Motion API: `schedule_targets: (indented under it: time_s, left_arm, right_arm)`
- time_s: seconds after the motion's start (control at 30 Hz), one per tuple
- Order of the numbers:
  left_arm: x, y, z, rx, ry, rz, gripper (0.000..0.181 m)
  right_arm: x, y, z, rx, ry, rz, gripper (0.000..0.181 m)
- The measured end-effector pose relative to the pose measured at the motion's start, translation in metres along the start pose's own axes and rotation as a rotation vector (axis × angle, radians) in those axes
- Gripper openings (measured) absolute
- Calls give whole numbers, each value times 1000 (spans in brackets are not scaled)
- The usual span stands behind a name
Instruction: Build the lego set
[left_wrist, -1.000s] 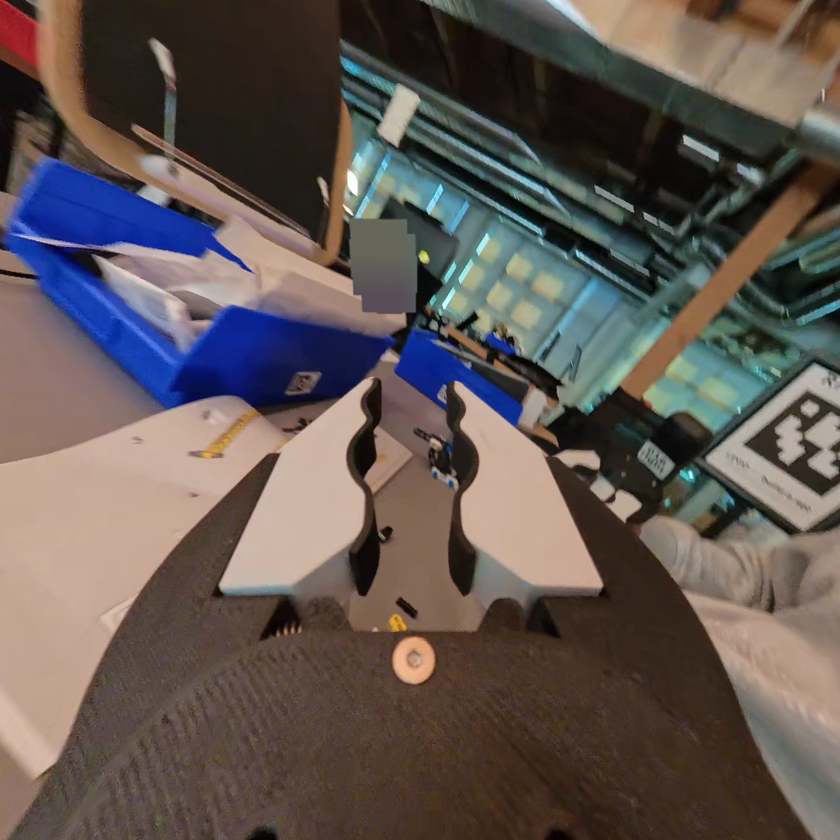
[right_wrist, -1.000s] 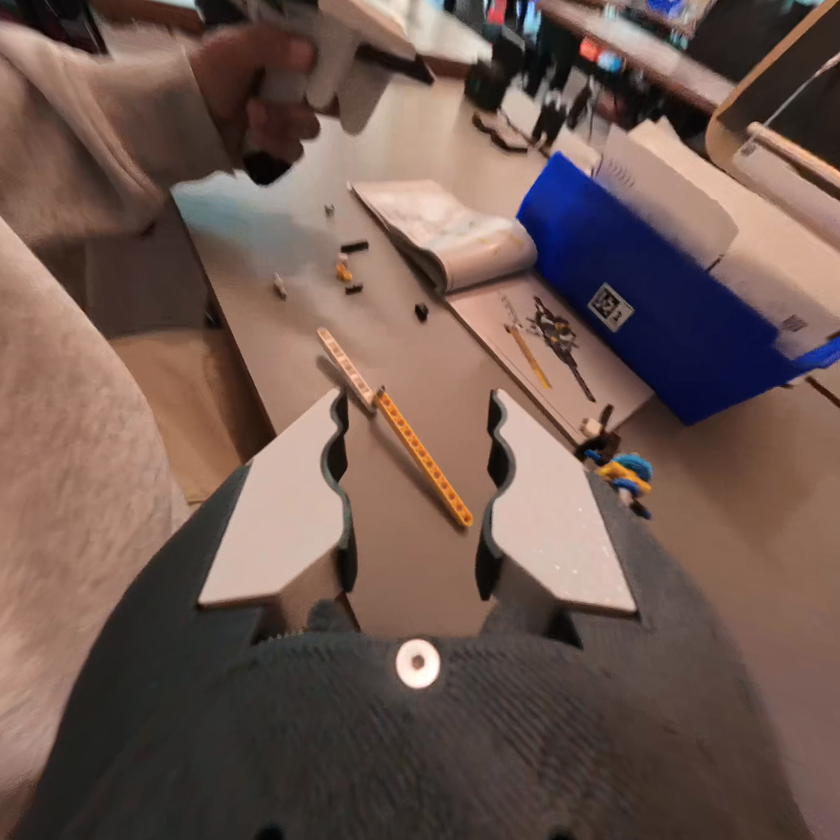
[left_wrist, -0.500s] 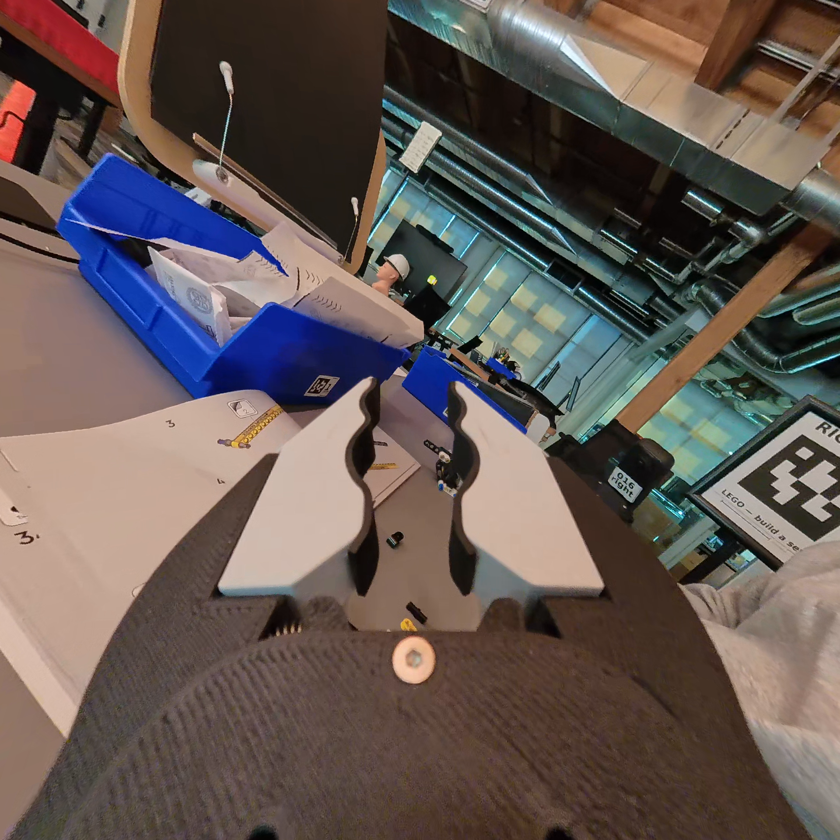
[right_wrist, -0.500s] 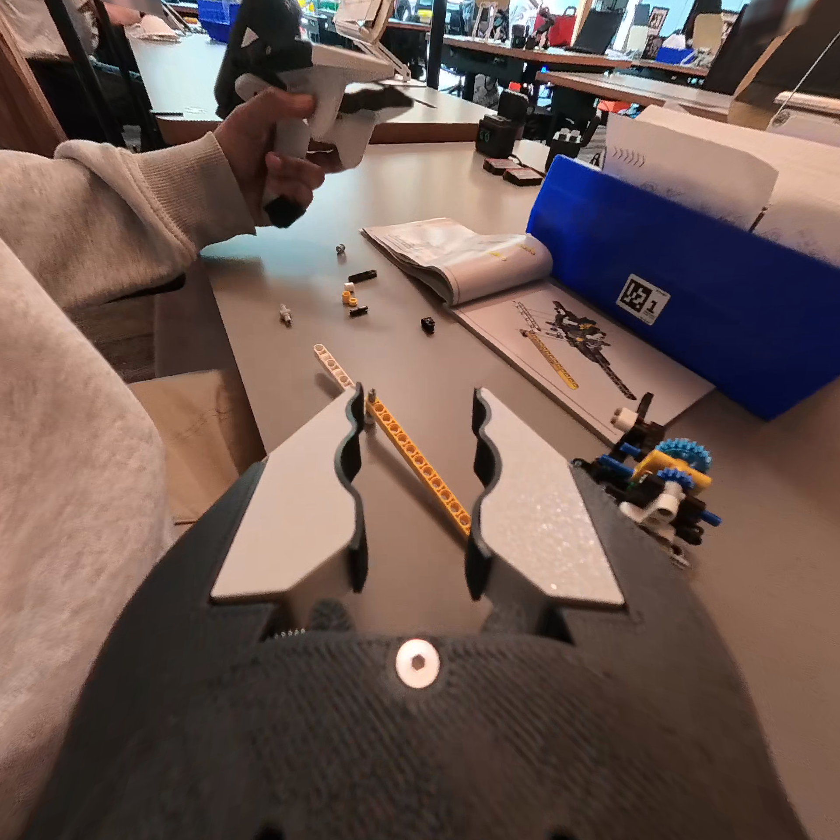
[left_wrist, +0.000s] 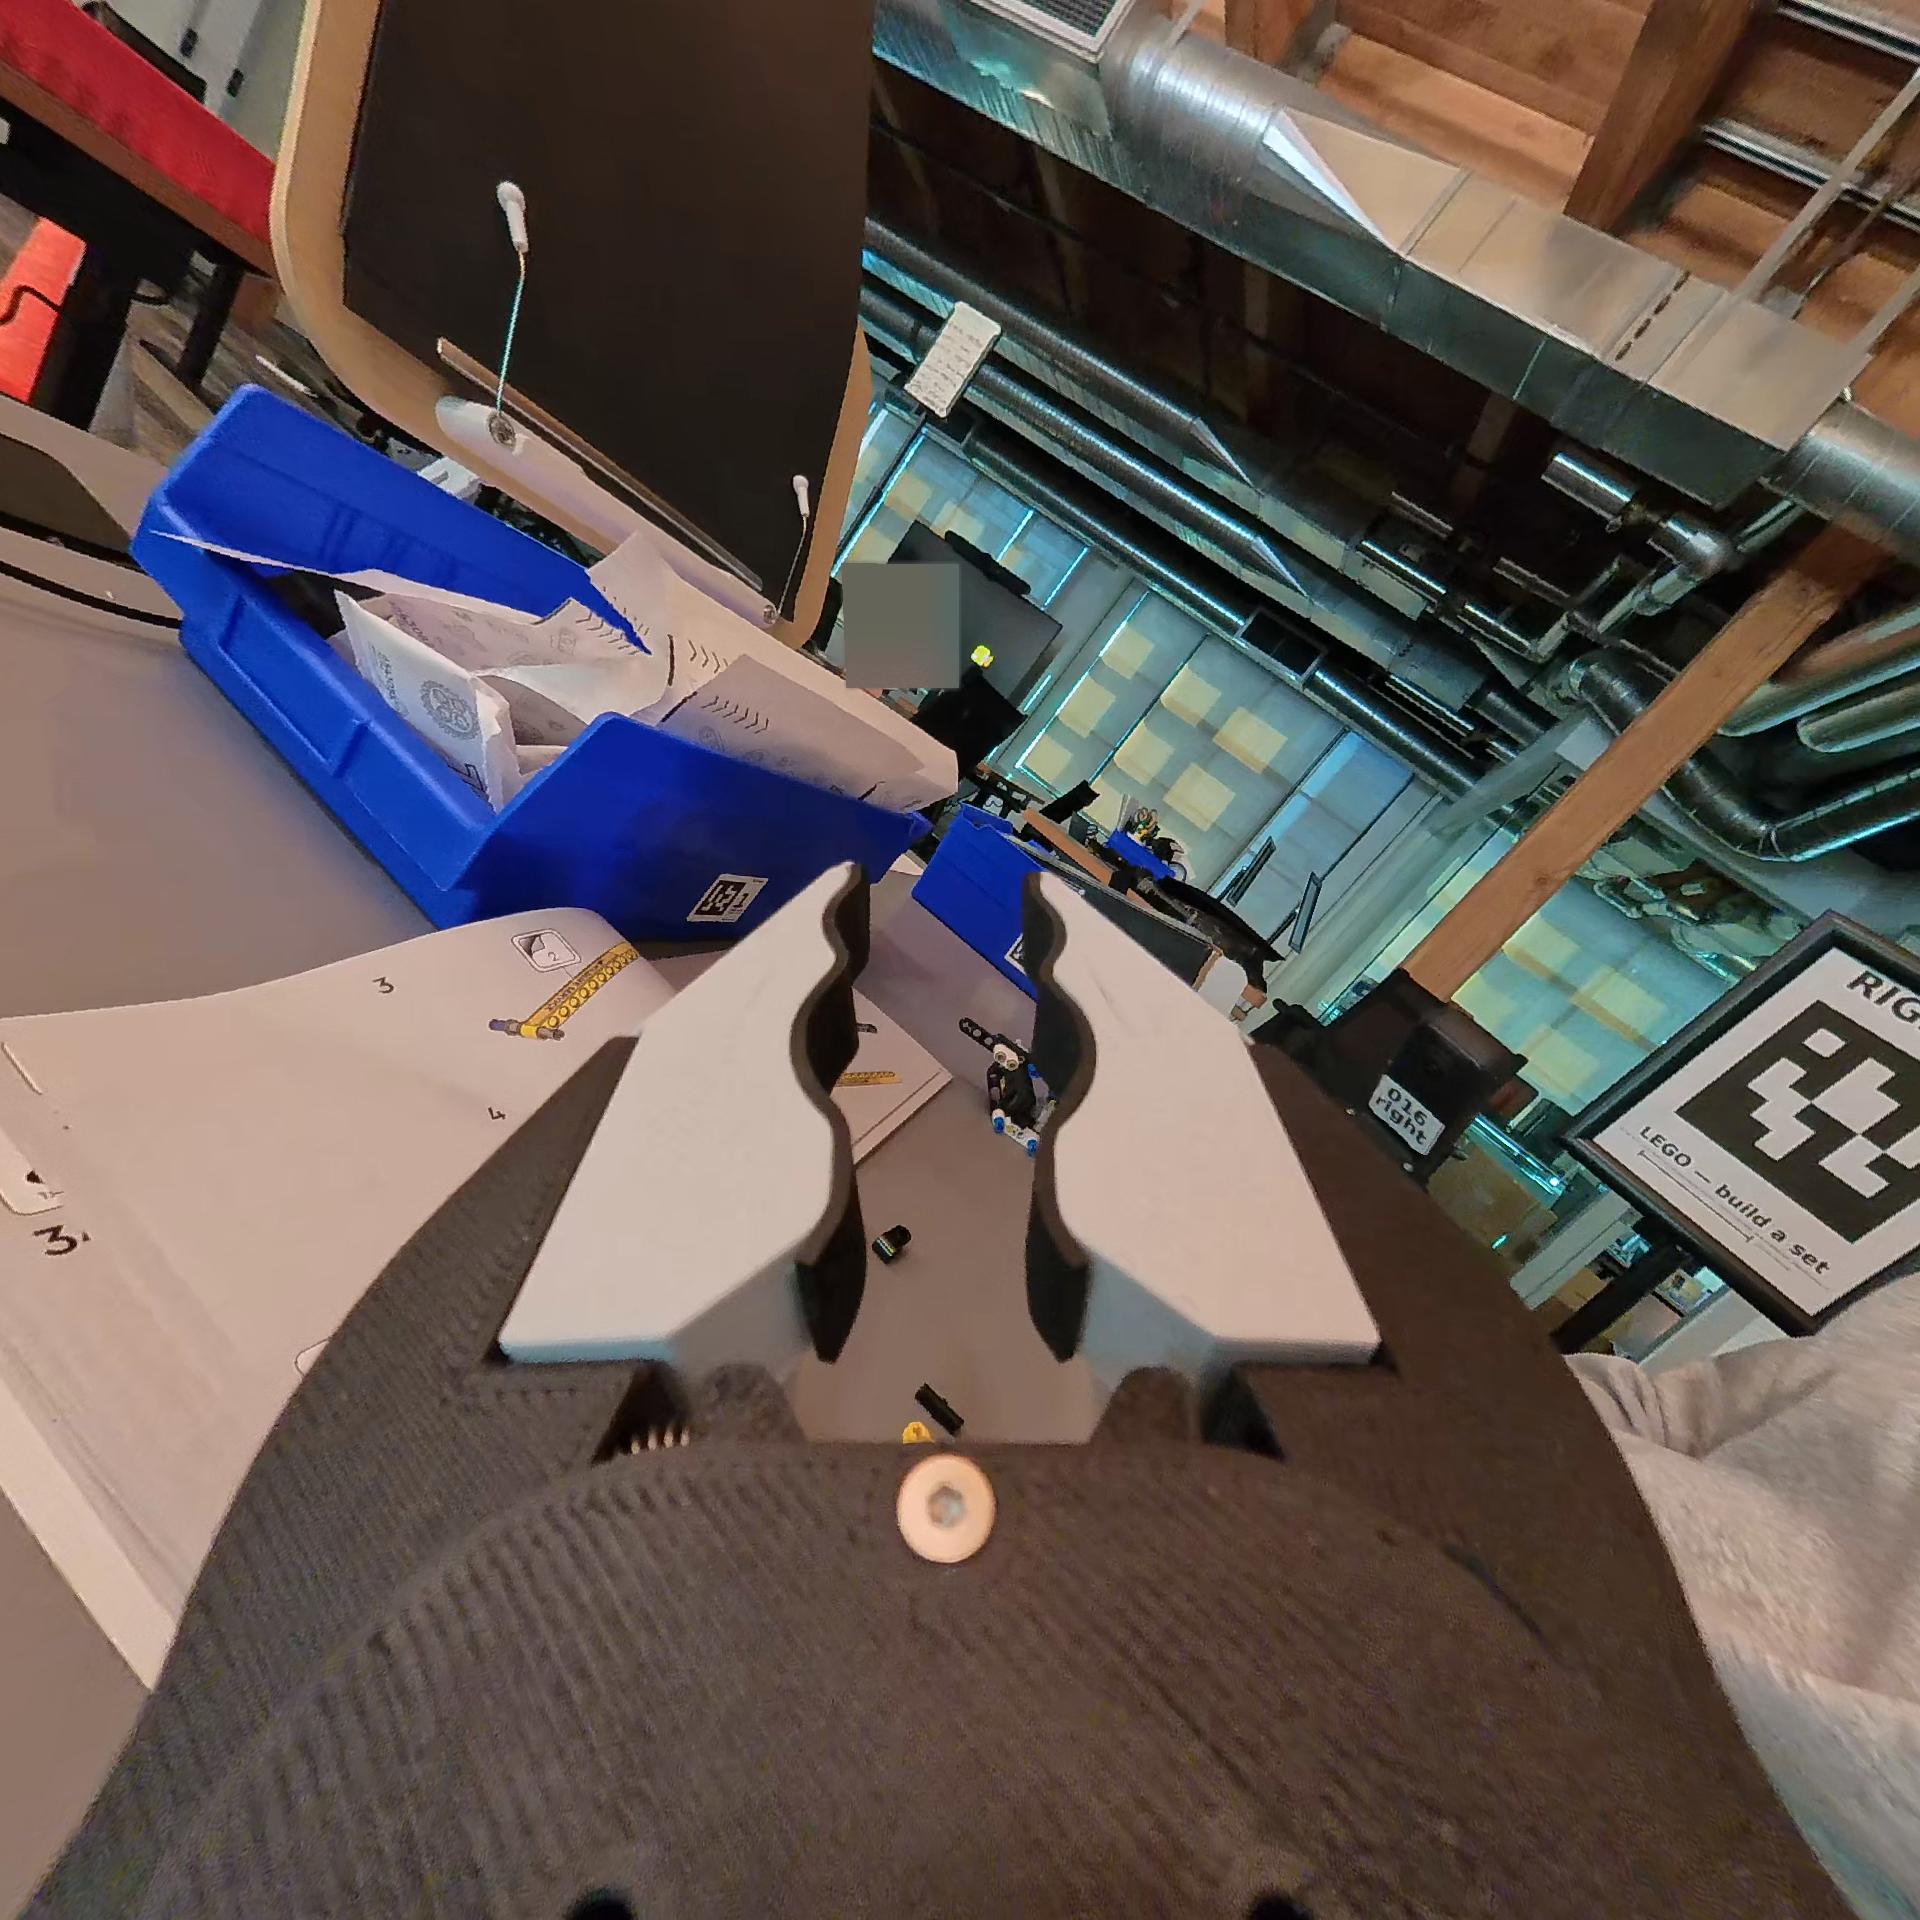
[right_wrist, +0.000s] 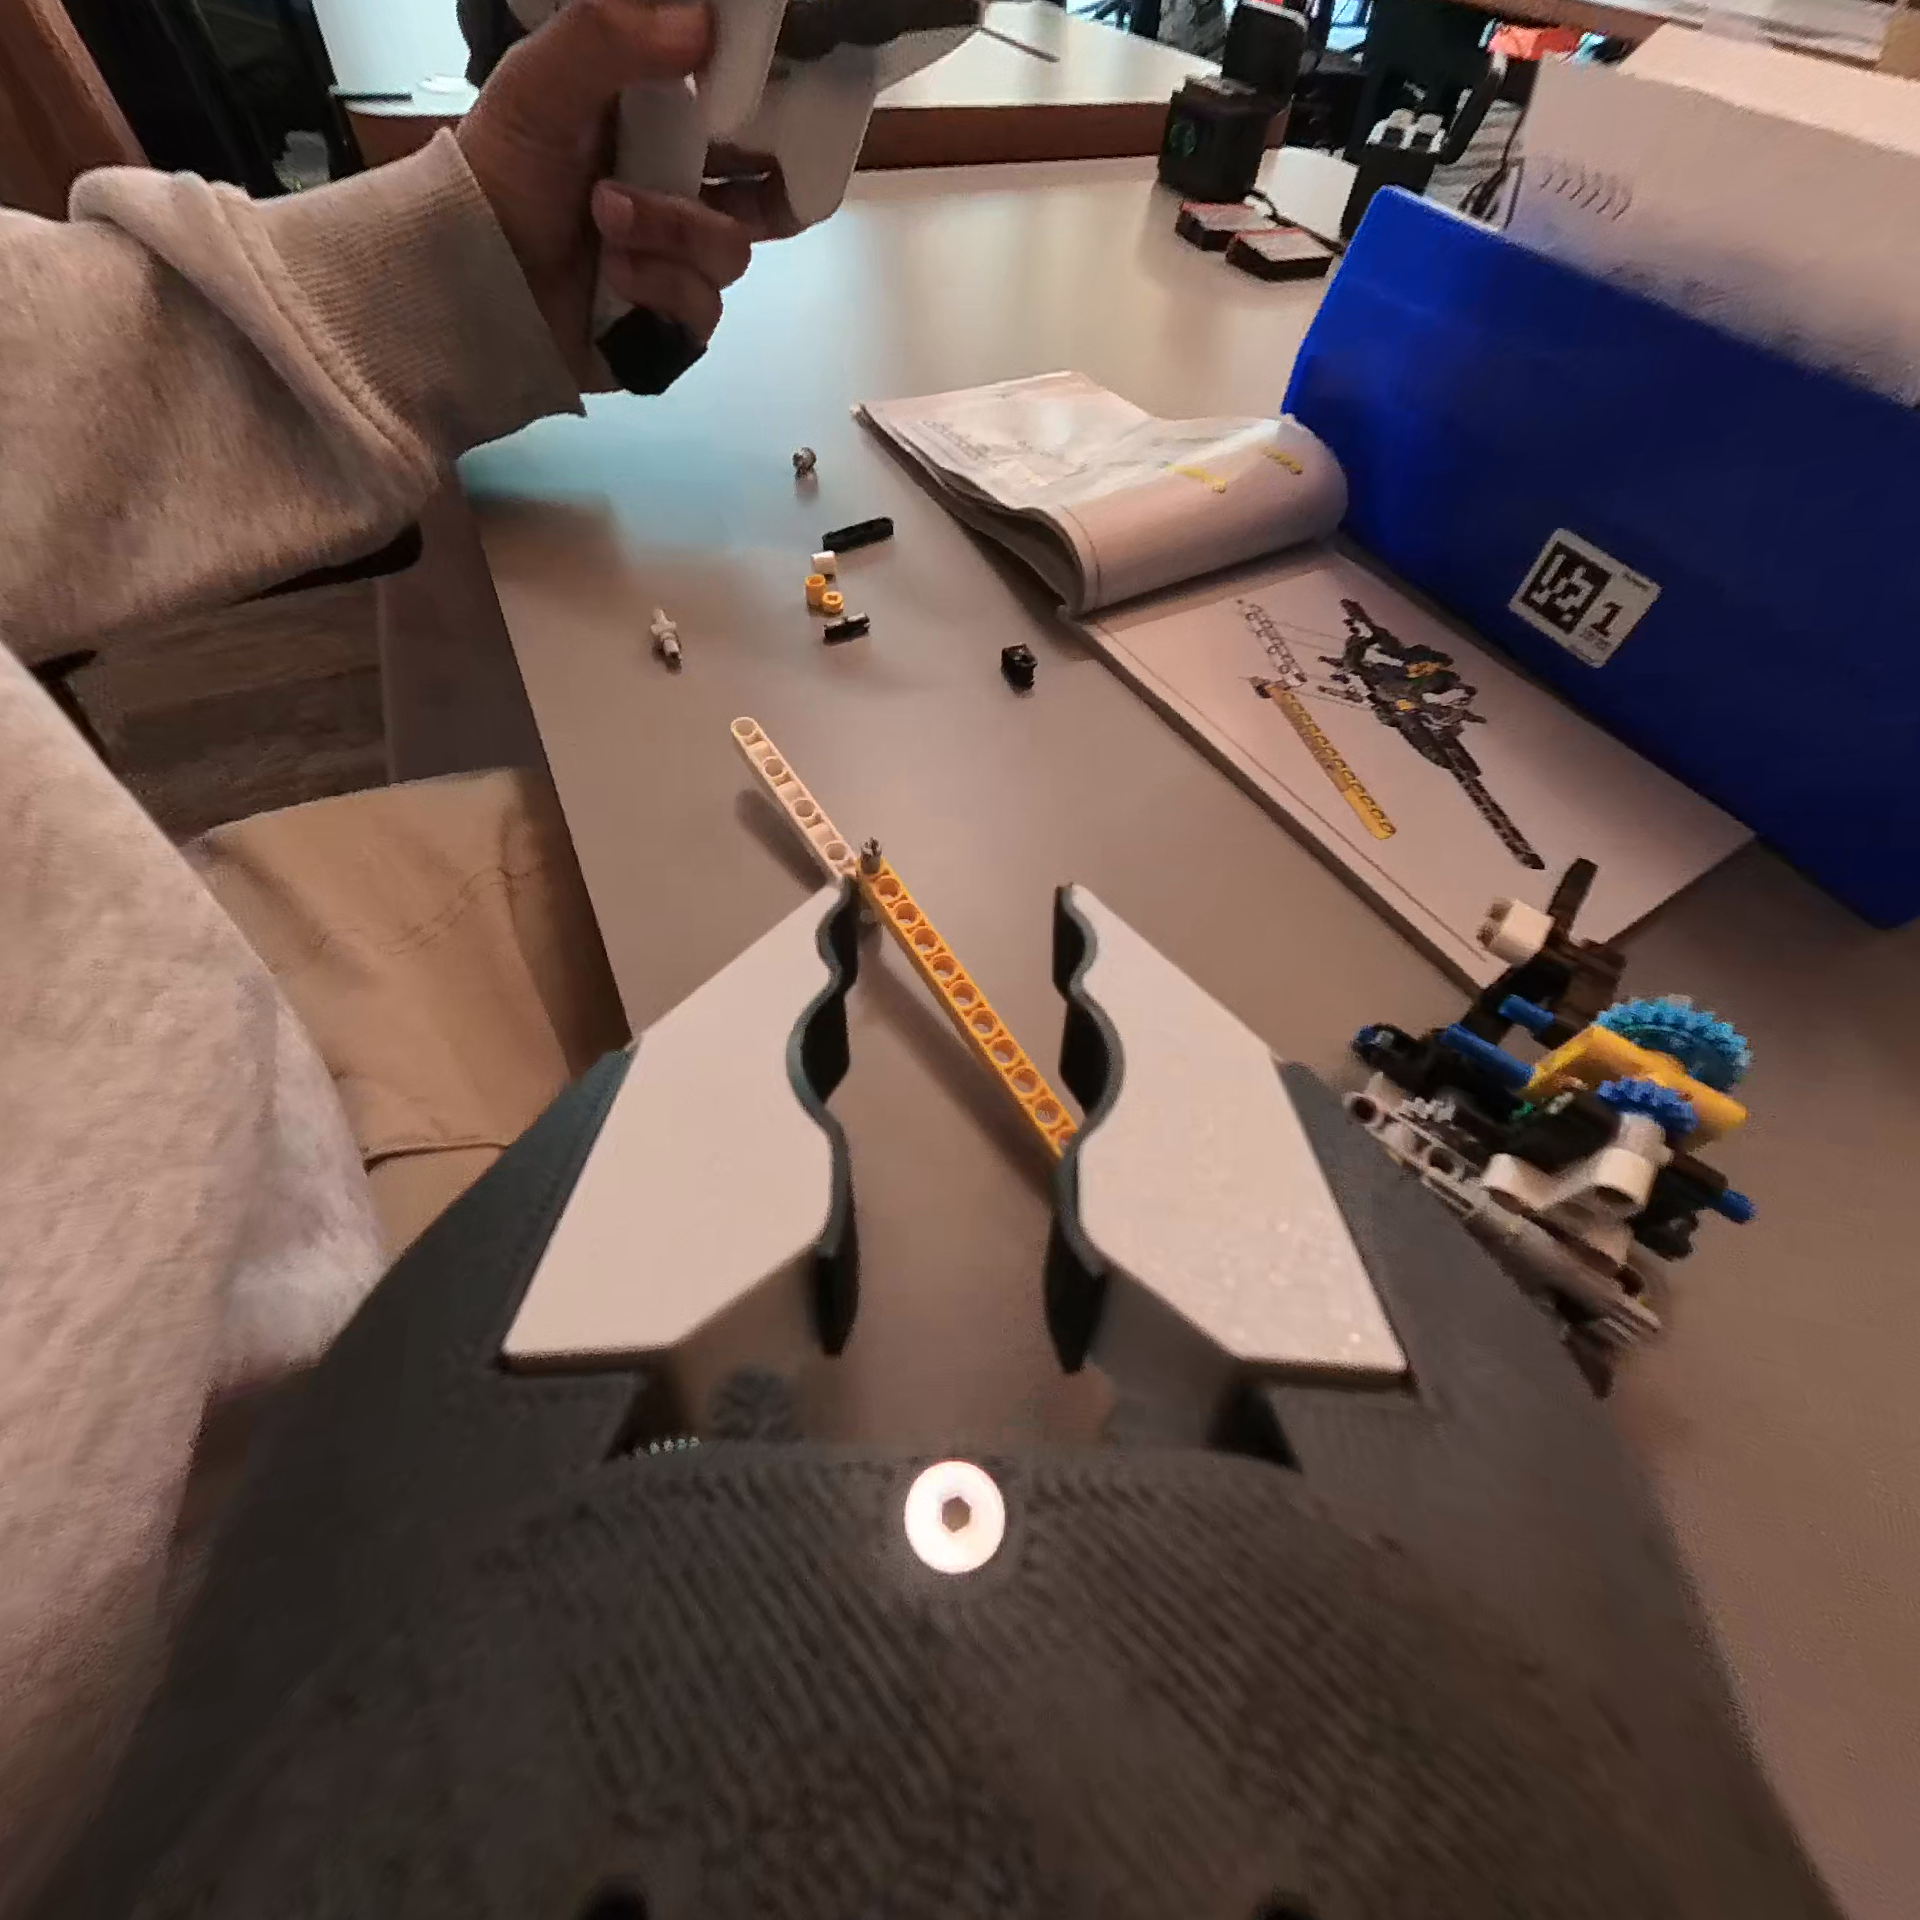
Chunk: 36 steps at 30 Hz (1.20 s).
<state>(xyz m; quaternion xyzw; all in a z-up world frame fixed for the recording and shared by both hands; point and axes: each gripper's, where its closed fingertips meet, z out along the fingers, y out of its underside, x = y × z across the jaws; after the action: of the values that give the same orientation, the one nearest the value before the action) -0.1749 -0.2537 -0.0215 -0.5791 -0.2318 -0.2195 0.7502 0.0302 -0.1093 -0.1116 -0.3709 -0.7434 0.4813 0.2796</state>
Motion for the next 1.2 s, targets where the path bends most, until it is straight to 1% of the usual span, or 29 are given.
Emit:
schedule_targets:
  time_s: [0.17,0.27,0.5,0.6,0.7,0.8,0.9,1.07,1.13,1.2]
  left_arm:
    - [-1,8,5,-40,-6,6,28]
    - [0,13,9,-62,1,-2,28]
    - [2,25,17,-109,21,-26,28]
    - [5,36,24,-158,31,-25,28]
    - [7,47,29,-212,24,5,28]
    - [8,51,30,-231,24,14,28]
    - [8,49,29,-220,20,15,27]
    - [6,43,26,-194,12,15,27]
    - [7,43,26,-192,11,15,26]
    - [6,44,26,-195,10,16,27]
  right_arm:
    - [-4,6,5,-48,-18,-16,39]
    - [-7,11,9,-89,-58,7,44]
    - [-5,26,10,-177,-105,81,40]
    - [-7,34,15,-241,-125,88,41]
    - [-3,42,20,-290,-75,29,37]
    - [-3,46,22,-321,-50,-15,32]
    - [-3,42,21,-297,-29,-54,14]
    - [9,32,20,-233,83,-169,9]
    - [11,25,20,-200,137,-254,8]
    - [9,26,22,-205,160,-342,7]
